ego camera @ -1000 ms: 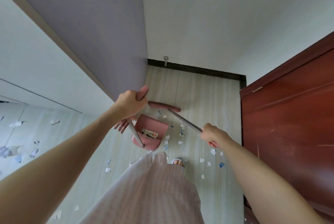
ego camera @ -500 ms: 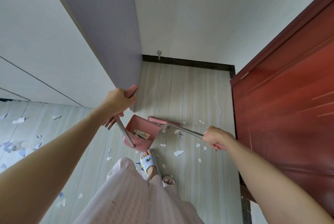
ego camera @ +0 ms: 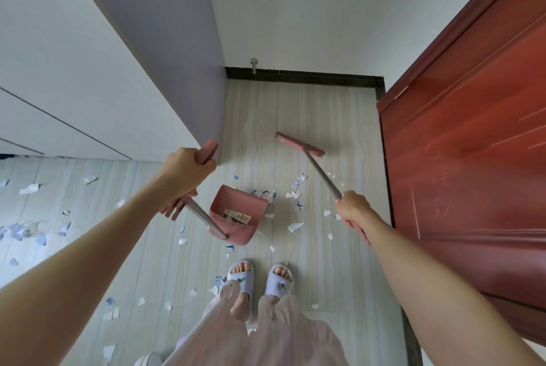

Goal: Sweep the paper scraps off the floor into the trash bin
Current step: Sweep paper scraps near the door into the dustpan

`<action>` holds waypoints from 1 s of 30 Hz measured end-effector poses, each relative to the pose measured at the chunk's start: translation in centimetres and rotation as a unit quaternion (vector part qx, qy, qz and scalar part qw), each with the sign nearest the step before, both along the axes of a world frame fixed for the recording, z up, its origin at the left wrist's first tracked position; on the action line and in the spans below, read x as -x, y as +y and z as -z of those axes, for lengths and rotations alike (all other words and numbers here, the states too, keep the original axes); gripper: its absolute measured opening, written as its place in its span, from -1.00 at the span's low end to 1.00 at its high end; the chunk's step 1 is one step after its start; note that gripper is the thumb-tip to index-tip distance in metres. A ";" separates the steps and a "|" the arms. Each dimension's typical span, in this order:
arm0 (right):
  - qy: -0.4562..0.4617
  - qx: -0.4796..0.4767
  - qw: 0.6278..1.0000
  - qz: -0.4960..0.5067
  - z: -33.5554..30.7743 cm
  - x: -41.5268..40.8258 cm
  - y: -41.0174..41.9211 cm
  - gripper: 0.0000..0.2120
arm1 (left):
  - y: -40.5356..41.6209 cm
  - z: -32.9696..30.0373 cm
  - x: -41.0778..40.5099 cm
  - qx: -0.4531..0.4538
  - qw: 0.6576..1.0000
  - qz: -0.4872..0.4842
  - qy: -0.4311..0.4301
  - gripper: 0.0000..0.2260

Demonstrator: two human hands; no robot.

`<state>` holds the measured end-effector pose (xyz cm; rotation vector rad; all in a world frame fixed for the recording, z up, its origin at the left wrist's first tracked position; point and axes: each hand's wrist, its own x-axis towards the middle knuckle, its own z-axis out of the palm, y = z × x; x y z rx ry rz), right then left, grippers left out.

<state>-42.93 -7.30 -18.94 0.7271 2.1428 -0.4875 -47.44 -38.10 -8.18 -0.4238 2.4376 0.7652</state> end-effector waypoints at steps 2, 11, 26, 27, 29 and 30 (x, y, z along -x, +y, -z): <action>-0.026 -0.014 1.000 -0.006 0.5 -0.6 -0.3 -0.76 | 0.0 0.4 -0.2 -0.008 1.000 0.003 -0.002 -0.74; -0.116 0.031 0.992 0.029 -2.7 -6.5 0.3 -0.82 | 2.2 -0.2 0.0 -0.011 0.999 0.038 0.011 -0.73; -0.018 0.019 0.989 0.148 -4.3 -6.5 6.6 -0.77 | 6.1 -1.1 0.4 0.001 0.995 0.101 -0.001 -0.75; -0.013 0.006 0.989 0.146 -3.6 -6.7 7.0 -0.77 | 6.1 -0.8 0.3 0.000 0.995 0.099 0.002 -0.74; -0.014 -0.017 0.989 0.149 -2.3 -7.0 7.7 -0.71 | 6.5 -0.3 0.1 0.003 0.995 0.098 0.010 -0.73; -0.017 -0.024 0.988 0.151 -1.4 -7.2 8.1 -0.68 | 6.7 0.2 -0.1 0.009 0.995 0.100 0.013 -0.73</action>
